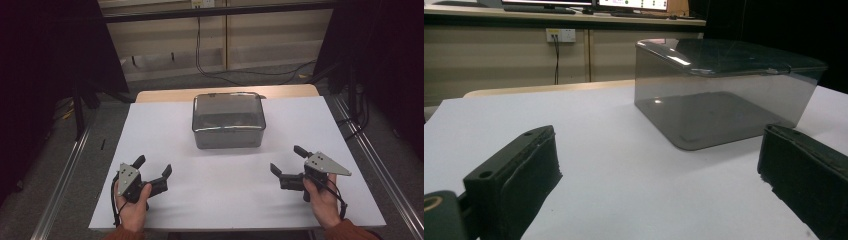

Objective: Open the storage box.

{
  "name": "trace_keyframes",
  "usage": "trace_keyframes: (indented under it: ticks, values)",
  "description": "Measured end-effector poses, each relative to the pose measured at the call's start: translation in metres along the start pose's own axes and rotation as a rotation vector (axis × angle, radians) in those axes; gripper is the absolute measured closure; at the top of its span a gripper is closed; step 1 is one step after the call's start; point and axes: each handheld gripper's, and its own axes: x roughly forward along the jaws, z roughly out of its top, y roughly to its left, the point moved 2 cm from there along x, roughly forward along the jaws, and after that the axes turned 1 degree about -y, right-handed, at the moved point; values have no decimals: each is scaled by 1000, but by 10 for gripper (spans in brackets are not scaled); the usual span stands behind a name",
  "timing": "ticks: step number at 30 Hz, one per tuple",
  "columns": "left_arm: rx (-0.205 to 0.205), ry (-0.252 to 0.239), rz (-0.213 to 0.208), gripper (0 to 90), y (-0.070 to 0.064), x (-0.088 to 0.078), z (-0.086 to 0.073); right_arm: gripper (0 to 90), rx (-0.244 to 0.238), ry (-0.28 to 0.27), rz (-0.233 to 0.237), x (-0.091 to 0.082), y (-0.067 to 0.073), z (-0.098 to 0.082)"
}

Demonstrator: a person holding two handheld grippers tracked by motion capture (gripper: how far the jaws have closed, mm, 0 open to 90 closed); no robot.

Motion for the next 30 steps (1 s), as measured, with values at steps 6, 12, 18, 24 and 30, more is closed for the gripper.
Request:
trace_keyframes:
  ticks: [6,12,18,24,30]
  values:
    - [14,-1,3,29,0,-1,0,3,-4,-20,16,11,11,6]
    - [24,-5,-3,30,-1,-3,1,1,-14,-17,47,25,20,13]
    - [14,1,-7,31,-1,-2,1,5,-11,-12,53,37,23,19]
    - [17,1,5,30,0,-2,0,2,-31,-9,54,45,22,23]
    - [22,-2,9,30,0,0,0,0,-68,-25,80,63,23,34]
